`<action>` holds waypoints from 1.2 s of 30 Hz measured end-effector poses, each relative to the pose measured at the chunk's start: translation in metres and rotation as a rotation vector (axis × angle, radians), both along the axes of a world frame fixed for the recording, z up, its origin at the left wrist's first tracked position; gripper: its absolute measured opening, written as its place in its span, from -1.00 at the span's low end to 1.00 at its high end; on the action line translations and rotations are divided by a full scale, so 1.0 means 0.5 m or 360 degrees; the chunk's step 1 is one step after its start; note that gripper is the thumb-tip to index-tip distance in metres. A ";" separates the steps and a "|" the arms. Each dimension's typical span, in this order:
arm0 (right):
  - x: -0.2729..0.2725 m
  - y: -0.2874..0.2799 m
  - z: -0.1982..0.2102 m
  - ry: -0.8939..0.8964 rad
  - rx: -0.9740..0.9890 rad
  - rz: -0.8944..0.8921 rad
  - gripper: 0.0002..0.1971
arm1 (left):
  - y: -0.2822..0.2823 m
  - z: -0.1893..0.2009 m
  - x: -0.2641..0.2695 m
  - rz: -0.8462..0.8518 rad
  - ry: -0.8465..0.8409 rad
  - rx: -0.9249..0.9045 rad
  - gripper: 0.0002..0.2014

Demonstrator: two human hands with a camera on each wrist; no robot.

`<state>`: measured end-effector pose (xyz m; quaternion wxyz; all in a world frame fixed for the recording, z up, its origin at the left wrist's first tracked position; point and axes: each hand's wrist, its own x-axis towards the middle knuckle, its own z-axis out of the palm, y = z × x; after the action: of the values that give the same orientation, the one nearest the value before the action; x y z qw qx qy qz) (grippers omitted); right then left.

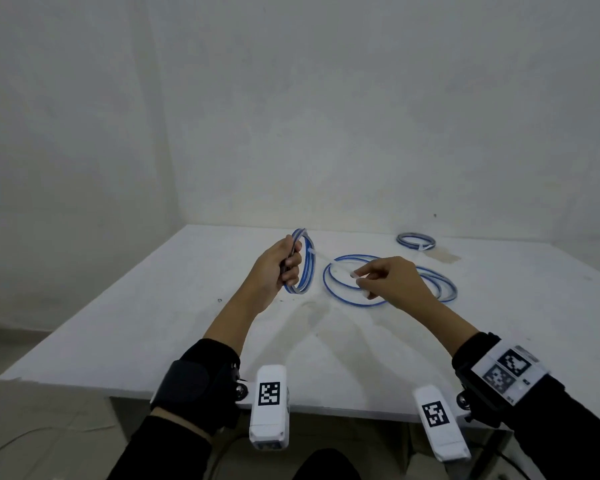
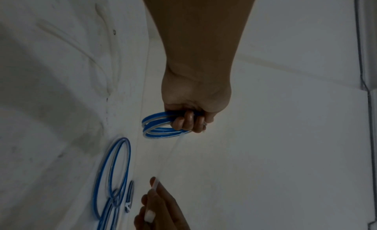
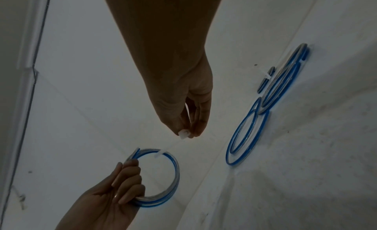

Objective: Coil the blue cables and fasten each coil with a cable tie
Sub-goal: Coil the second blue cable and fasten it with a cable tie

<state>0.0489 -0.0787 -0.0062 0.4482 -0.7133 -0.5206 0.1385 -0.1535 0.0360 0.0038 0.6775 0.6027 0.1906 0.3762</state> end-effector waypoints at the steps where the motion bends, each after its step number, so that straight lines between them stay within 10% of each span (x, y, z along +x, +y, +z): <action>1: -0.003 0.000 0.003 0.0021 -0.0008 0.0006 -0.93 | -0.003 0.000 0.005 -0.0013 0.0014 0.0039 -0.71; 19: -0.072 0.009 0.023 0.0569 0.0120 0.0363 -0.80 | -0.048 0.011 0.046 -0.0332 0.0432 -0.0009 -0.70; 32: -0.067 -0.019 0.043 0.1047 0.0230 0.0572 -0.78 | -0.053 0.010 0.054 0.0055 0.0494 0.0394 -0.77; 36: -0.069 -0.030 0.048 0.0701 0.0385 0.0586 -0.94 | -0.056 0.014 0.058 0.0093 0.0482 0.0456 -0.79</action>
<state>0.0144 -0.0938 0.0177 0.5994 -0.5014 -0.5440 0.3055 -0.1244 0.0081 0.0106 0.5373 0.7367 0.2523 0.3239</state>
